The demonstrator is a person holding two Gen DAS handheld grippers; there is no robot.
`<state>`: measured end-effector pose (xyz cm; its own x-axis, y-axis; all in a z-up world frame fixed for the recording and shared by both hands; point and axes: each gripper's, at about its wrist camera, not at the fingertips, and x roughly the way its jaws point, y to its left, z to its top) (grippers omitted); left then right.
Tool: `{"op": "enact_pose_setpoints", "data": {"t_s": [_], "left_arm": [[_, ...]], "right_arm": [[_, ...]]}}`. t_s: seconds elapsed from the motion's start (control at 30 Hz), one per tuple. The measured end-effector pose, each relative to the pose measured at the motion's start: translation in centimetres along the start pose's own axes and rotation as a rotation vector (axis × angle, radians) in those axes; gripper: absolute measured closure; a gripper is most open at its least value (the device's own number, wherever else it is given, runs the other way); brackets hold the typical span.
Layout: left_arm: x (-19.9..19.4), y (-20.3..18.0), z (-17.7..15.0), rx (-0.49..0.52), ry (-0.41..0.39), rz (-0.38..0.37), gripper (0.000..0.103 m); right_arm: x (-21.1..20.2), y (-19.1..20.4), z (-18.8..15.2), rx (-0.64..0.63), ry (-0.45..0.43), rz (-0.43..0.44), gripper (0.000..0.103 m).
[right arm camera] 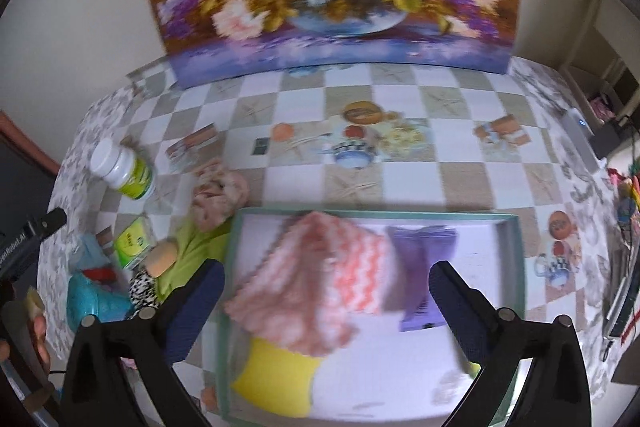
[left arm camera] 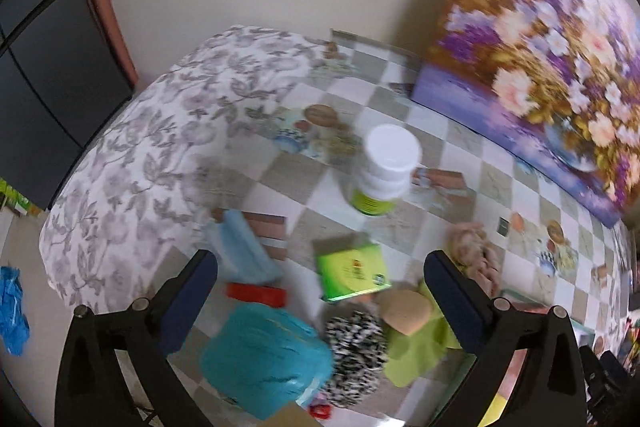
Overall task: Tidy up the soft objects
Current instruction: 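Carry the pink towel and purple packet into the tray and release both, then move the left tool to the blue face mask while the right tool approaches the floral pink cloth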
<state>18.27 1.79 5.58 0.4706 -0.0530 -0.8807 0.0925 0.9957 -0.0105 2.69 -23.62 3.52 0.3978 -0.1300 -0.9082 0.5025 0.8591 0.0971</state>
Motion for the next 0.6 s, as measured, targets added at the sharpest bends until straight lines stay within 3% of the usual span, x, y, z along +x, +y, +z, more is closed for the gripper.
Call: {"op": "enact_pose_setpoints", "data": {"t_s": [0.33,0.6], "left_arm": [[1.0,5.2,1.1,-0.06,0.003,0.033,0.0],[2.7,7.3,1.2,-0.085,0.044,0.015,0.0]], "right_arm": [[1.4,5.7,-0.3,-0.089,0.02,0.07,0.0],[3.1,8.7,-0.4,-0.135,0.032,0.113,0.0]]}}
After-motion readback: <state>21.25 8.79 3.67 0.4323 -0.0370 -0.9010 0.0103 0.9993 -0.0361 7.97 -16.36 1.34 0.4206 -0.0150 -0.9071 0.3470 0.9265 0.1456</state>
